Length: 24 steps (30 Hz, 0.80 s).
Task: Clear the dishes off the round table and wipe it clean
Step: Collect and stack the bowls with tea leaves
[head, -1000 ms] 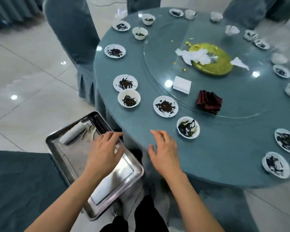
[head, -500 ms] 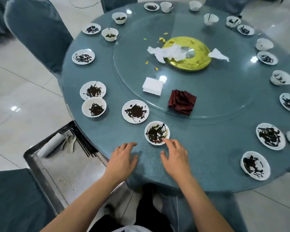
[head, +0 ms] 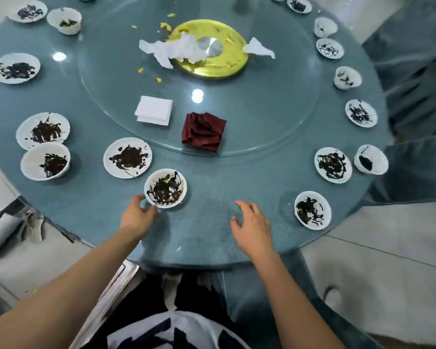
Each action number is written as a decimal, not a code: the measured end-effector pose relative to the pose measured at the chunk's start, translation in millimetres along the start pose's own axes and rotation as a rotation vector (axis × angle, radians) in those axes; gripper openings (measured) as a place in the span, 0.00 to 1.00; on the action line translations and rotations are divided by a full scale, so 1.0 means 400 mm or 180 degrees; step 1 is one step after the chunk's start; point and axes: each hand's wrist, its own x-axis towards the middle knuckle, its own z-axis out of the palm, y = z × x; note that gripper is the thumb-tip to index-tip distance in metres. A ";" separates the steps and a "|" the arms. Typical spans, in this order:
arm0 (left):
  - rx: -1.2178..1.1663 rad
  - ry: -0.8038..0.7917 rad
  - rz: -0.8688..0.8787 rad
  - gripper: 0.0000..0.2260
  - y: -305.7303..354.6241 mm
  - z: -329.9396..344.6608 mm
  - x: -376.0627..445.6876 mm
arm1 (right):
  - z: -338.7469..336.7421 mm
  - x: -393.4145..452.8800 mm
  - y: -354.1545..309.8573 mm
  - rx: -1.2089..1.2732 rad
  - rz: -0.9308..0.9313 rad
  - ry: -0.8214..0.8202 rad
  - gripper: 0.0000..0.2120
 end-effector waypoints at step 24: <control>-0.0947 -0.0125 0.0083 0.11 0.013 0.015 -0.003 | -0.063 0.072 0.310 0.4070 0.3300 0.2316 0.03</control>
